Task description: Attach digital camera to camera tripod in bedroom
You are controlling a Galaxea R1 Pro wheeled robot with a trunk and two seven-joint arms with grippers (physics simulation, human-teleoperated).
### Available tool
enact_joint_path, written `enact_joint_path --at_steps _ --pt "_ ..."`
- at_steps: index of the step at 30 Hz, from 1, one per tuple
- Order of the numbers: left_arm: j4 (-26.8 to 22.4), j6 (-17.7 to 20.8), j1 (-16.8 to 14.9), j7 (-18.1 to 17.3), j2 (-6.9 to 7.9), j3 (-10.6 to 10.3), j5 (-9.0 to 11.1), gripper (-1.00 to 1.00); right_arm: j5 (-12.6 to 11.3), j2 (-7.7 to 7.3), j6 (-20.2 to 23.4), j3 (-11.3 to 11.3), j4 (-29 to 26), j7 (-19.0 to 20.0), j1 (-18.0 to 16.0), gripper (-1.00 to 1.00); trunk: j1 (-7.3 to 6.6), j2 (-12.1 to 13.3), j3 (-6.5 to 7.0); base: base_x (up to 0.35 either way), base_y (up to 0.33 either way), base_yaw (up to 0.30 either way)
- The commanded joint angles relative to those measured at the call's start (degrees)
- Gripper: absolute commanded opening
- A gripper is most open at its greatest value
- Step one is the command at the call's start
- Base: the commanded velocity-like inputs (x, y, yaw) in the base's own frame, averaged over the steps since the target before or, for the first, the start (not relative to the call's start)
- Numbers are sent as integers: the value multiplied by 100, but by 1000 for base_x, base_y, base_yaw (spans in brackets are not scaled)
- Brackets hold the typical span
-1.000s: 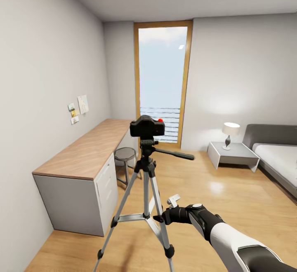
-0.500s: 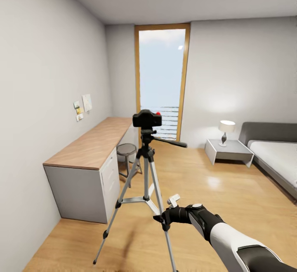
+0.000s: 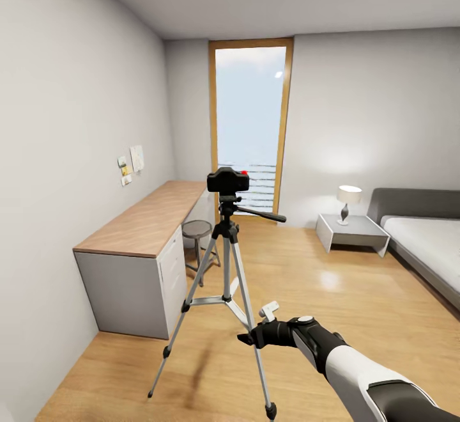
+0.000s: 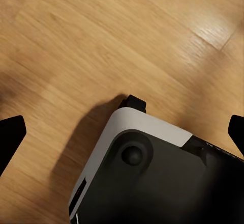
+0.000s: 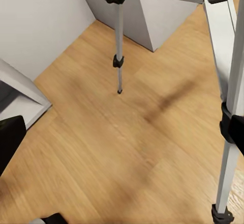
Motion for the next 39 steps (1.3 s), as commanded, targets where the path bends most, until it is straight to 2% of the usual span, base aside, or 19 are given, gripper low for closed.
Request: enact_joint_path --at_steps 1,8,15,16,19,24,25,33,39 --pt "-1 19 -5 14 0 -48 45 100 19 -1 29 11 -13 13 -2 100 1 -8 -10 -9 0 0" --pt "-1 19 -5 14 0 -48 45 100 10 -5 46 7 -13 -10 -2 100 1 -8 -10 -2 0 0" --pt "-8 12 -5 14 -7 -48 43 100 -22 -141 31 -13 -21 -8 -2 100 1 -8 -10 0 0 0" --pt "-5 11 -5 13 -8 -48 45 100 -26 -298 30 -14 -21 5 -2 100 1 -8 -10 0 0 0" --pt "-8 11 -5 14 -10 -48 46 100 -34 -503 35 -16 -20 20 -2 100 1 -8 -10 0 0 0" --pt "-9 11 -5 14 -29 -48 44 100 -55 -673 52 -22 50 -6 -2 100 1 -8 -10 0 0 0" --pt "-9 11 -5 14 -36 -48 42 100 -60 -750 51 -23 185 -16 -2 100 1 -8 -10 0 0 0" --pt "-12 11 -5 7 -53 -61 19 100 -66 -1089 39 -24 865 -116 -2 100 1 -8 -10 0 0 0" --pt "-17 11 -5 6 -87 -65 9 100 -75 -1373 66 -24 1164 -524 -42 100 1 -8 -10 0 0 0"
